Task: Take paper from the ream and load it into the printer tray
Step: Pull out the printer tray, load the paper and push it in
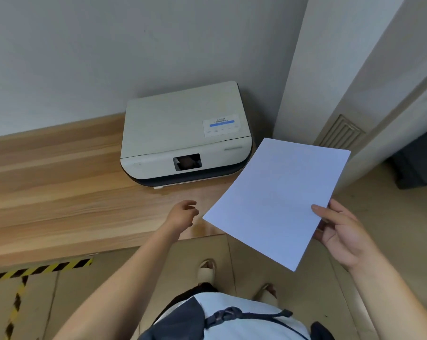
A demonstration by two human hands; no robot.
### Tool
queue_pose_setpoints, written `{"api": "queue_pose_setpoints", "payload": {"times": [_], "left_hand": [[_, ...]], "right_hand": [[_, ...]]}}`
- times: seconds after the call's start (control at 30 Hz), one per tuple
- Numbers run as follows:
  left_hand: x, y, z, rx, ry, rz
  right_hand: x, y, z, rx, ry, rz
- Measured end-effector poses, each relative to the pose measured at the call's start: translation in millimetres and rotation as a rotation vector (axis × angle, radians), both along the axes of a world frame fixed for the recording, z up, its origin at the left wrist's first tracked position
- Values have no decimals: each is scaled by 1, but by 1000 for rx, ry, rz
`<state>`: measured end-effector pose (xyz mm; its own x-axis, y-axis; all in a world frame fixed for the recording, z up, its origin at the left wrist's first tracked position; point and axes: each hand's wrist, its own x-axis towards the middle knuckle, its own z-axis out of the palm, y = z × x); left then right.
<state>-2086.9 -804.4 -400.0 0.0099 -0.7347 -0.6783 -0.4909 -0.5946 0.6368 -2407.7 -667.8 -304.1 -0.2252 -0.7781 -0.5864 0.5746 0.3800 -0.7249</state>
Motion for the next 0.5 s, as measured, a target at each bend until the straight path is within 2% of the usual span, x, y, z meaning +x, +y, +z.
{"api": "queue_pose_setpoints", "payload": {"times": [0.1,0.23,0.5], "left_hand": [[-6,-7,-10,-124,-159,-178],[-15,-17,-29,-247,-389,-570],[-14,-40,-44,-300,-557,-692]], "right_hand": [[3,3,2,19,16,-17],[12,12,7,40,81,-91],[37,34,8,78,111,-277]]}}
